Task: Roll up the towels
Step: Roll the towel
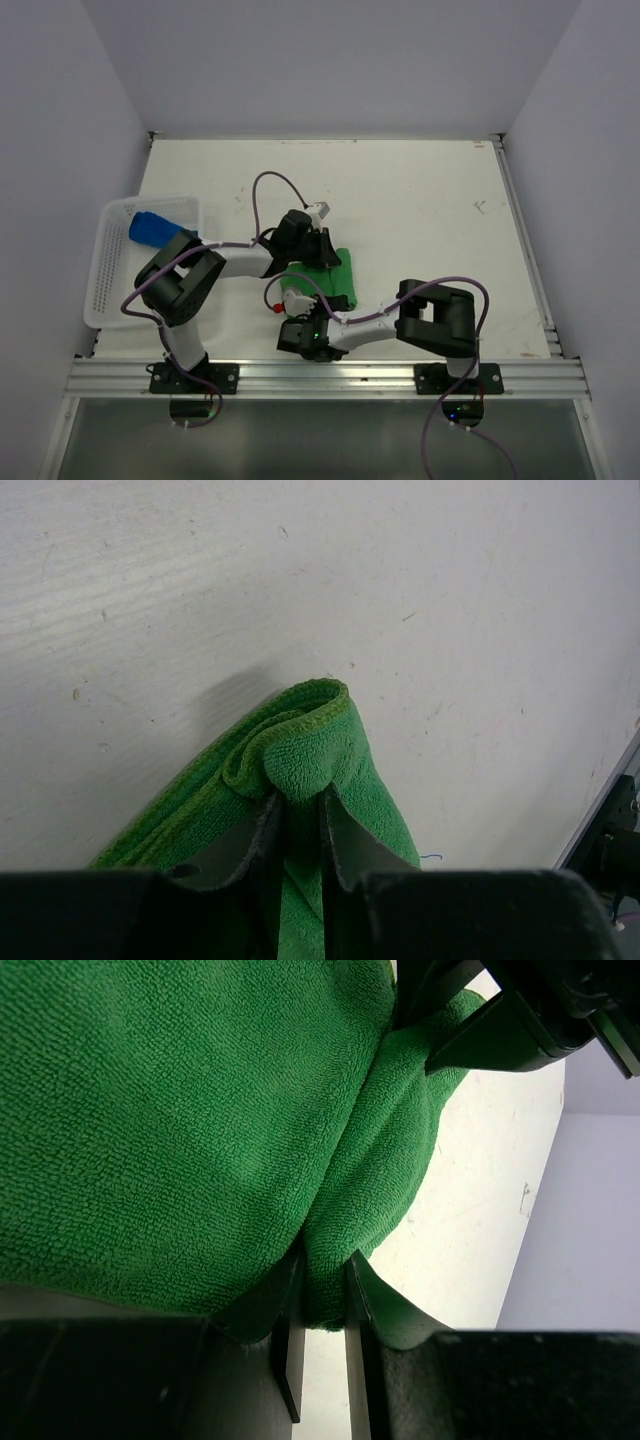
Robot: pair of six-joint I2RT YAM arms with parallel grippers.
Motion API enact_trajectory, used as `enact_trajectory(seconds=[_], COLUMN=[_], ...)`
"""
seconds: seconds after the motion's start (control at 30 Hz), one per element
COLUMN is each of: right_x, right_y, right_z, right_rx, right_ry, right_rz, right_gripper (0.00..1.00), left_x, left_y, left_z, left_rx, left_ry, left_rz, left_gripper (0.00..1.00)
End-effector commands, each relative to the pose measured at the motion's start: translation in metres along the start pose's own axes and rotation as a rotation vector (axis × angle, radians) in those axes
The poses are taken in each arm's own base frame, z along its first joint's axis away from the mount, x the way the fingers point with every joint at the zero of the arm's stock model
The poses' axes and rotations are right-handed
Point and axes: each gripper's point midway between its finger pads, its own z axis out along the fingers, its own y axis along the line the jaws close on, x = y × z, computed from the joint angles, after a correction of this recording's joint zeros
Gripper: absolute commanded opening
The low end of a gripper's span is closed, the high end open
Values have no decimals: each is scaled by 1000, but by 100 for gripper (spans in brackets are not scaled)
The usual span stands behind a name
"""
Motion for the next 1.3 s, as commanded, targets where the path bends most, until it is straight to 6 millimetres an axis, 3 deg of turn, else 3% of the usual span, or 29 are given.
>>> enact_trajectory(seconds=[0.0,0.13,0.27,0.53,0.7,0.97,1.07,1.1,1.17,1.2,1.27], right_x=[2,-2,-3,-10,-12,-15,-8,-8,-6,-6,-4], right_y=[44,45,44,22,9,-31,-41,-54,-58,-72,-80], right_z=[-12,-13,-16,-29,-34,-46,-41,-39,-37,-34,-26], right_rx=[-197,-209,-241,-293,-314,-373,-397,-399,-437,-432,-459], right_ry=[5,-3,-14,-58,-74,-131,-123,-132,-138,-150,-144], right_rz=[73,124,221,449,552,809,904,978,1044,1118,1197], right_gripper=[0,0,8,36,39,42,43,44,45,45,46], left_x=[-38,-36,-35,-32,-26,-22,-21,-21,-21,-20,-20], left_y=[21,22,24,27,29,33,33,32,32,32,32], left_z=[-7,-3,-3,-1,0,-1,-2,-3,-3,-3,-2], left_rx=[-95,-90,-93,-100,-101,-105,-106,-104,-105,-105,-105], left_ry=[-154,-149,-148,-147,-135,-133,-135,-135,-136,-136,-136], left_rz=[61,58,55,54,49,48,48,48,48,50,49], left_gripper=[0,0,0,0,0,0,0,0,0,0,0])
